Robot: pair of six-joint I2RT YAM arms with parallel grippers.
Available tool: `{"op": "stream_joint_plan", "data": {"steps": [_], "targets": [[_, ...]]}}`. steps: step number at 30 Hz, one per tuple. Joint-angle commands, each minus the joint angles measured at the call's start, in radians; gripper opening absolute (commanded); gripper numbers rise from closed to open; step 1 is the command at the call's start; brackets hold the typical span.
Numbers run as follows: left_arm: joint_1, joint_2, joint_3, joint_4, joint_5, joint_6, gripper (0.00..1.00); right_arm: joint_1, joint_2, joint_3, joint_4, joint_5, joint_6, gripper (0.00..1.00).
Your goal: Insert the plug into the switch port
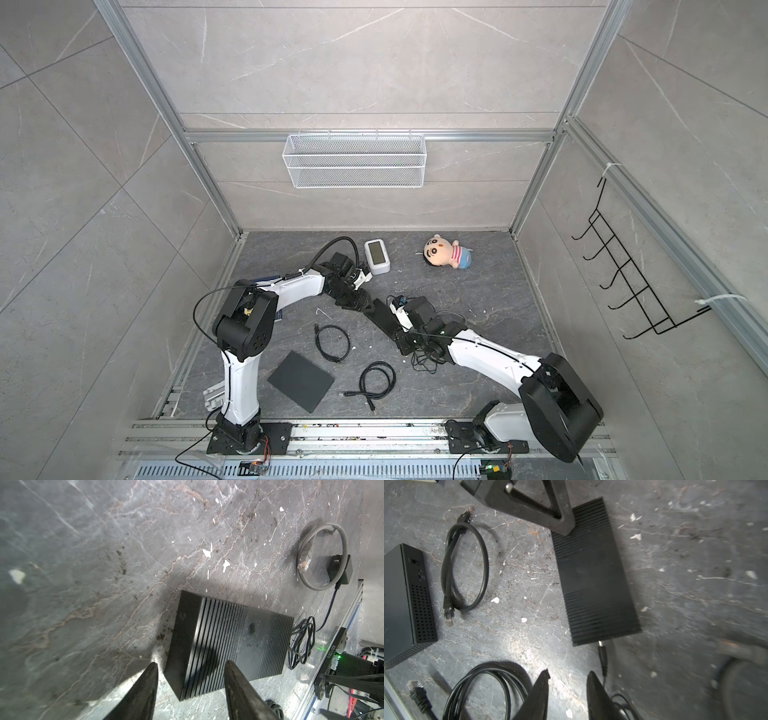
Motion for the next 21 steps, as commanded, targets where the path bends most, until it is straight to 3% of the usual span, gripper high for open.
{"op": "stream_joint_plan", "data": {"steps": [1, 3, 8, 21], "targets": [[0.005, -0.02, 0.049, -0.033, -0.003, -0.002, 0.57, -0.011, -0.02, 0.15, -0.199, 0.068, -0.063, 0.33], [0.005, -0.028, 0.056, -0.02, 0.008, -0.016, 0.58, -0.011, 0.007, 0.24, -0.308, 0.126, -0.164, 0.34], [0.001, -0.027, 0.064, 0.03, 0.027, -0.043, 0.6, -0.012, 0.115, 0.307, -0.458, 0.115, -0.329, 0.35], [-0.041, 0.056, 0.092, 0.086, -0.024, -0.064, 0.61, -0.012, 0.236, 0.253, -0.418, 0.019, -0.344, 0.31]]}}
